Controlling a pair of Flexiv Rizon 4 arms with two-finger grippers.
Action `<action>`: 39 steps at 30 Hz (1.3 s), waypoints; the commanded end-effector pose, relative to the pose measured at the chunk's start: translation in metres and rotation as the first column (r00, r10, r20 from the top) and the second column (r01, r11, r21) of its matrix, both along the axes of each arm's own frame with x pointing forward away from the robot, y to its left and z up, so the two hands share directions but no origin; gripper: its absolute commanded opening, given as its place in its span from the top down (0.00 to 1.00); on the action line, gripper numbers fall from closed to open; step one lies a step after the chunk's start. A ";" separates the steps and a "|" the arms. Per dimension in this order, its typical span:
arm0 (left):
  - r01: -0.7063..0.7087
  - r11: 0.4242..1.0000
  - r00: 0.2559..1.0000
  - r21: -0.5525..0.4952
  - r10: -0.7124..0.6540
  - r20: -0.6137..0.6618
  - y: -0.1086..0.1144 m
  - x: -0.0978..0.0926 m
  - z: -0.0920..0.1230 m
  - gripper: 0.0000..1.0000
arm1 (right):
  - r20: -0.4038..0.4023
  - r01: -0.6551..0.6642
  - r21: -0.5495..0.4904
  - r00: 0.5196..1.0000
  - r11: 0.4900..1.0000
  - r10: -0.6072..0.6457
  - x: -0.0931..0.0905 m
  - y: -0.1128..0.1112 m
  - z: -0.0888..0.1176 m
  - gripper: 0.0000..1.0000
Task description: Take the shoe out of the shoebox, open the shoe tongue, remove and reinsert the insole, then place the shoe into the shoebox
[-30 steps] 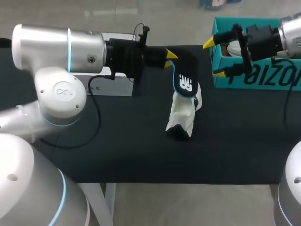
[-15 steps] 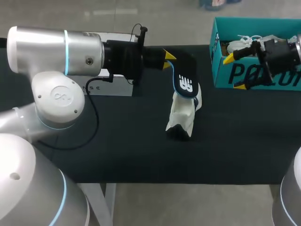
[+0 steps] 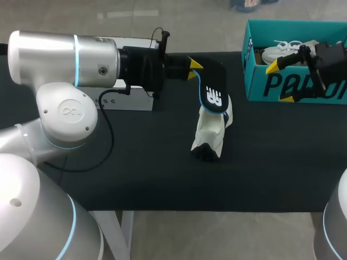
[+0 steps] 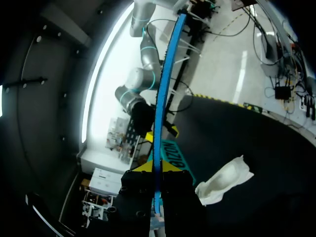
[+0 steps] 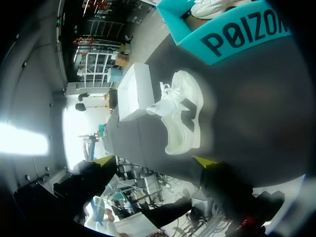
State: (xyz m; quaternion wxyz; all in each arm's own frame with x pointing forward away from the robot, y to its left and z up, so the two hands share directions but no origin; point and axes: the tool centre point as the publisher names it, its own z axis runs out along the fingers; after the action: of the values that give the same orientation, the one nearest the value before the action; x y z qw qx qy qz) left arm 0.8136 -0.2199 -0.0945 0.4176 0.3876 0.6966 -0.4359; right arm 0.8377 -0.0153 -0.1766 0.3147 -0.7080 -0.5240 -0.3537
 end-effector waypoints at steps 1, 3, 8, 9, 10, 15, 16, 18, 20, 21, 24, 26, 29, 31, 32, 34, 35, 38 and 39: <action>-0.001 1.000 1.000 0.003 0.001 0.000 0.000 -0.001 0.000 1.00 | 0.159 -0.106 0.053 0.983 0.993 0.097 -0.003 -0.002 -0.001 0.00; -0.001 1.000 1.000 0.003 0.001 0.000 0.000 -0.001 0.000 1.00 | 0.214 -0.160 0.022 0.965 0.987 0.152 -0.003 -0.011 -0.005 0.00; -0.001 1.000 1.000 0.003 0.001 0.000 0.000 -0.001 0.000 1.00 | 0.160 -0.225 -0.079 0.959 0.971 0.235 0.006 -0.030 -0.012 0.00; -0.001 1.000 1.000 0.003 0.001 0.000 0.000 -0.001 0.000 1.00 | 0.160 -0.225 -0.079 0.959 0.971 0.235 0.006 -0.030 -0.012 0.00; -0.001 1.000 1.000 0.003 0.001 0.000 0.000 -0.001 0.000 1.00 | 0.160 -0.225 -0.079 0.959 0.971 0.235 0.006 -0.030 -0.012 0.00; -0.001 1.000 1.000 0.003 0.001 0.000 0.000 -0.001 0.000 1.00 | 0.160 -0.225 -0.079 0.959 0.971 0.235 0.006 -0.030 -0.012 0.00; 0.011 1.000 0.999 0.004 -0.011 -0.039 0.000 0.000 -0.004 1.00 | 0.160 -0.225 -0.079 0.959 0.971 0.235 0.006 -0.030 -0.012 0.00; 0.054 0.998 0.994 0.016 -0.052 -0.097 -0.001 -0.002 -0.014 1.00 | 0.160 -0.225 -0.079 0.959 0.971 0.235 0.006 -0.030 -0.012 0.00; 0.115 0.992 0.984 0.044 -0.108 -0.139 -0.001 -0.006 -0.027 1.00 | 0.160 -0.225 -0.079 0.959 0.971 0.235 0.006 -0.030 -0.012 0.00; 0.148 0.988 0.977 0.050 -0.138 -0.159 -0.001 -0.008 -0.033 1.00 | 0.160 -0.225 -0.079 0.959 0.971 0.235 0.006 -0.030 -0.012 0.00; 0.217 0.973 0.959 0.082 -0.197 -0.203 -0.002 -0.015 -0.056 1.00 | 0.160 -0.225 -0.079 0.959 0.971 0.235 0.006 -0.030 -0.012 0.00; 0.233 0.968 0.951 0.088 -0.208 -0.228 -0.002 -0.016 -0.064 1.00 | 0.160 -0.225 -0.079 0.959 0.971 0.235 0.006 -0.030 -0.012 0.00; 0.233 0.968 0.951 0.088 -0.208 -0.228 -0.002 -0.016 -0.064 1.00 | 0.160 -0.225 -0.079 0.959 0.971 0.235 0.006 -0.030 -0.012 0.00; 0.233 0.968 0.951 0.088 -0.208 -0.228 -0.002 -0.016 -0.064 1.00 | 0.160 -0.225 -0.079 0.959 0.971 0.235 0.006 -0.030 -0.012 0.00; 0.233 0.968 0.951 0.088 -0.208 -0.228 -0.002 -0.016 -0.064 1.00 | 0.160 -0.225 -0.079 0.959 0.971 0.235 0.006 -0.030 -0.012 0.00; 0.233 0.968 0.951 0.088 -0.208 -0.228 -0.002 -0.016 -0.064 1.00 | 0.160 -0.225 -0.079 0.959 0.971 0.235 0.006 -0.030 -0.012 0.00; 0.233 0.968 0.951 0.088 -0.208 -0.228 -0.002 -0.016 -0.064 1.00 | 0.160 -0.225 -0.079 0.959 0.971 0.235 0.006 -0.030 -0.012 0.00; 0.233 0.968 0.951 0.088 -0.208 -0.228 -0.002 -0.016 -0.064 1.00 | 0.160 -0.225 -0.079 0.959 0.971 0.235 0.006 -0.030 -0.012 0.00; 0.233 0.968 0.951 0.088 -0.208 -0.228 -0.002 -0.016 -0.064 1.00 | 0.160 -0.225 -0.079 0.959 0.971 0.235 0.006 -0.030 -0.012 0.00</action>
State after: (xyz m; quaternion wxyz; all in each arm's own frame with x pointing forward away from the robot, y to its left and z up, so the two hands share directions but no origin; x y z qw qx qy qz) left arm 0.7986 -0.2225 -0.1587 0.2649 0.4368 0.7132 -0.4800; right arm 0.8428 -0.0457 -0.1884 0.2864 -0.6188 -0.6376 -0.3586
